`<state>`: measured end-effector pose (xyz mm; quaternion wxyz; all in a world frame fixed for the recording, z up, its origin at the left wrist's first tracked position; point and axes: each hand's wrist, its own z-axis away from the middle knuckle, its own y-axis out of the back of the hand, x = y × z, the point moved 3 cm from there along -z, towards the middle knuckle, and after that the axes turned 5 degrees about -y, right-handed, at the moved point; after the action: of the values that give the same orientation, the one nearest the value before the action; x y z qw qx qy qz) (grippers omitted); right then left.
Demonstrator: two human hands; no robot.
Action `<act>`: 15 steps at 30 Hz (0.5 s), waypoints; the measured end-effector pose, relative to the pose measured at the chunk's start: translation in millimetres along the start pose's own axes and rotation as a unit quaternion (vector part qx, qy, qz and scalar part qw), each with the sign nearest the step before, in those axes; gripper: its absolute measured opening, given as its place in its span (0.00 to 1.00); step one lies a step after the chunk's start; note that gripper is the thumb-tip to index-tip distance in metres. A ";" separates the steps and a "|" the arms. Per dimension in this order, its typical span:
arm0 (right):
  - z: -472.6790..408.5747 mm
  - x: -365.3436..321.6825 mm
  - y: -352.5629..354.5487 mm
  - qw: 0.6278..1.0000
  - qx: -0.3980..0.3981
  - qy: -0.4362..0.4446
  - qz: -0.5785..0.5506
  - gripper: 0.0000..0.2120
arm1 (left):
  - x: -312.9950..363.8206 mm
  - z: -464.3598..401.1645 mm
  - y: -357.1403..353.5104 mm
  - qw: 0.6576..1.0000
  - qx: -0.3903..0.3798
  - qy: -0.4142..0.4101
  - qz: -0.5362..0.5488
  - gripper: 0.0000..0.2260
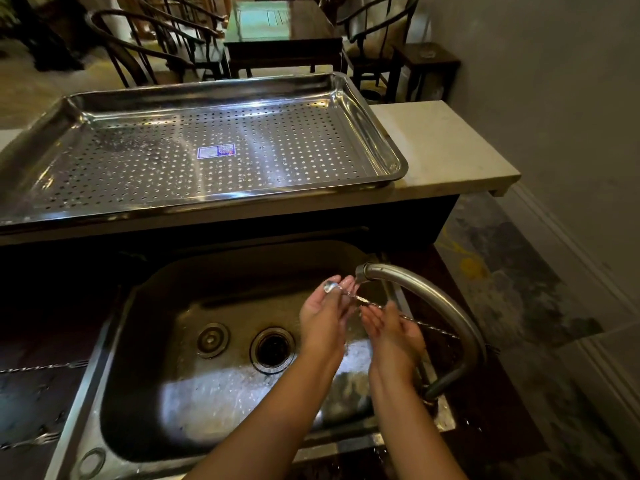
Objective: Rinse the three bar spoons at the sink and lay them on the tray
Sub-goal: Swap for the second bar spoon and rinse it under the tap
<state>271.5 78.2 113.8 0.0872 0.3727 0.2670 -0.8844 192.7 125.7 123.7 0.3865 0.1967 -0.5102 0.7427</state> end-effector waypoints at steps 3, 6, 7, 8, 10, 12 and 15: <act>6.6 13.6 -15.3 0.998 -0.034 0.000 0.046 0.06 | 11.4 0.6 13.0 0.998 0.032 -0.036 -0.030 0.06; 14.1 31.2 -32.4 0.993 -0.058 0.001 0.101 0.13 | 19.5 1.9 27.7 0.992 0.038 -0.073 -0.099 0.06; 16.7 36.0 -38.1 0.991 -0.070 0.003 0.111 0.12 | 24.1 1.9 32.8 0.989 0.045 -0.083 -0.113 0.05; 18.9 40.1 -43.3 0.989 -0.083 0.005 0.122 0.11 | 30.1 1.1 38.4 0.987 0.056 -0.093 -0.120 0.05; 23.2 46.5 -51.5 0.985 -0.115 -0.002 0.130 0.07 | 44.4 -1.6 49.5 0.983 0.080 -0.111 -0.123 0.04; 26.6 52.7 -59.0 0.981 -0.151 -0.023 0.121 0.04 | 58.9 -2.9 58.2 0.983 0.097 -0.116 -0.108 0.05; 26.0 53.1 -60.9 0.979 -0.167 -0.048 0.109 0.01 | 81.3 -1.5 69.5 0.982 0.119 -0.116 -0.089 0.05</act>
<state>196.6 117.9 116.2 0.2562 0.3370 0.3642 -0.8295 88.2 144.8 136.9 0.3628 0.3708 -0.4405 0.7327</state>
